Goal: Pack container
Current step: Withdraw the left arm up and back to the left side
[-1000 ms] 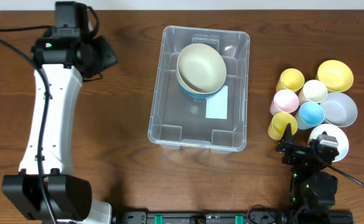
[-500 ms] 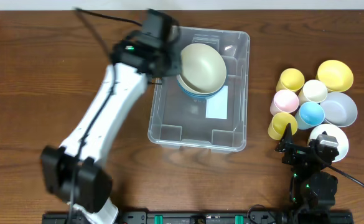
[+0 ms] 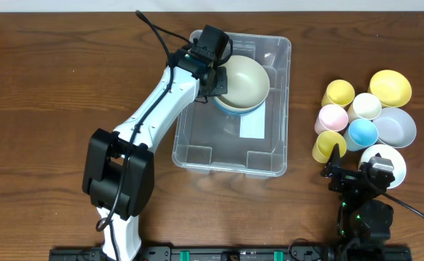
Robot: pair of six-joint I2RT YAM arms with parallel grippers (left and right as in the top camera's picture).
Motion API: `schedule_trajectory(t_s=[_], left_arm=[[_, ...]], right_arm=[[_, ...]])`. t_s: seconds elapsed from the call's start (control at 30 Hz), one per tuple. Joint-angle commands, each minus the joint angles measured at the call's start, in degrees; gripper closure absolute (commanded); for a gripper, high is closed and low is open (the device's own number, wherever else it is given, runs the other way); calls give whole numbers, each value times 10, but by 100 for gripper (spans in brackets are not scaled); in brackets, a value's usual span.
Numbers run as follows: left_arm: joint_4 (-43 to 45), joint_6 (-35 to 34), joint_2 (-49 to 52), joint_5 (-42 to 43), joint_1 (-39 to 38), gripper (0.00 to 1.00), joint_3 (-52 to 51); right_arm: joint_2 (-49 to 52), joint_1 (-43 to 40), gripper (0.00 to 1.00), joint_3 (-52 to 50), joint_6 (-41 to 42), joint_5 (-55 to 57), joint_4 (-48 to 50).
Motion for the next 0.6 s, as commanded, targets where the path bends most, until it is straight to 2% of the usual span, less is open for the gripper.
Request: schedule_trajectory(t_s=[0.0, 0.1, 0.17, 0.2, 0.27, 0.33, 0.43, 0.5, 0.57], left_arm=[[-1, 6, -4, -4, 0, 91, 1], [-3, 6, -13, -4, 0, 88, 1], [-3, 10, -27, -8, 0, 77, 3], [-3, 11, -36, -19, 0, 75, 4], [-3, 11, -64, -64, 0, 69, 4], [-7, 11, -102, -139, 3, 54, 4], [-22, 15, -149, -228, 15, 41, 4], [-40, 15, -183, -275, 34, 33, 4], [-60, 15, -211, -300, 60, 31, 4]], right_arm=[[-1, -5, 1, -1, -5, 4, -1], [-1, -5, 1, -1, -4, 4, -1], [-1, -5, 1, -1, -4, 4, -1], [-1, -5, 1, -1, -4, 4, -1], [-1, -5, 1, -1, -4, 4, -1], [-1, -5, 1, -1, -4, 4, -1], [-1, -5, 1, -1, -4, 4, -1], [-1, -5, 1, -1, -4, 4, -1], [-1, -5, 1, -1, -4, 4, -1]])
